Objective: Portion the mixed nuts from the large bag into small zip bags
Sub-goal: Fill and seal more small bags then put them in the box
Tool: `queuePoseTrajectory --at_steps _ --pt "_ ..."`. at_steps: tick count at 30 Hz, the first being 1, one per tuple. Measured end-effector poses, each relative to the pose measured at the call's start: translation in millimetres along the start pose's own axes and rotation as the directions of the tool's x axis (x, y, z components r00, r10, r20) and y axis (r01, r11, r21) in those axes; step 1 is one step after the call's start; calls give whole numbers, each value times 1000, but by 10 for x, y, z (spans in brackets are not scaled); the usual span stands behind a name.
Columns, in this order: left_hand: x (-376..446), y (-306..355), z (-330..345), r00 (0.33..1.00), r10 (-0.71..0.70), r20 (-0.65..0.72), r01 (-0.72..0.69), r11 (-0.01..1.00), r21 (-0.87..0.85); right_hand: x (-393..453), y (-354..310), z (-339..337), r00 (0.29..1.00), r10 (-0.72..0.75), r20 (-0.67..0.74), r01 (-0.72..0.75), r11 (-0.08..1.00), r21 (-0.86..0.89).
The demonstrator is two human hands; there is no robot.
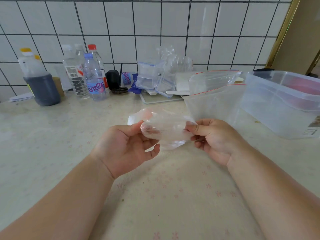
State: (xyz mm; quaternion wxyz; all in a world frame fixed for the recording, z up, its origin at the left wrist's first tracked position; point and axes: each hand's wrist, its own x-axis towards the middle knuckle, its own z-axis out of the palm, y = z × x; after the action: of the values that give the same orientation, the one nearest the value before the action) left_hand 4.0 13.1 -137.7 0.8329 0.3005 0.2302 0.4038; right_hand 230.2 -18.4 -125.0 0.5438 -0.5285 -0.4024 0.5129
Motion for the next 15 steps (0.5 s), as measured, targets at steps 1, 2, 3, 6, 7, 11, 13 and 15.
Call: queuePoseTrajectory --at_steps 1,2,3,6,7,11,13,15 --pt "3 -1 1 1000 4 13 -4 1000 -5 0 -3 -3 998 37 48 -40 997 63" --pt "11 -5 0 1000 7 21 -7 1000 -6 1 -2 -8 994 67 91 -79 989 127" --pt "11 -6 6 1000 6 23 -5 1000 -11 -4 1 -14 986 92 137 -118 975 190" --pt "31 -13 -2 1000 4 8 -4 1000 -2 -19 13 -19 941 104 322 -217 914 341" --pt "23 -6 6 1000 12 13 -12 1000 7 -26 14 -23 921 84 379 -236 897 374" --pt "-9 -1 17 995 91 40 -95 989 113 -48 -6 -62 890 21 455 -227 887 403" --pt "7 -26 30 989 146 -27 -138 970 202 -59 -11 -52 894 -2 448 -201 892 404" --pt "22 -58 51 963 246 -110 -191 911 366 -50 8 1 932 -47 360 -88 933 350"
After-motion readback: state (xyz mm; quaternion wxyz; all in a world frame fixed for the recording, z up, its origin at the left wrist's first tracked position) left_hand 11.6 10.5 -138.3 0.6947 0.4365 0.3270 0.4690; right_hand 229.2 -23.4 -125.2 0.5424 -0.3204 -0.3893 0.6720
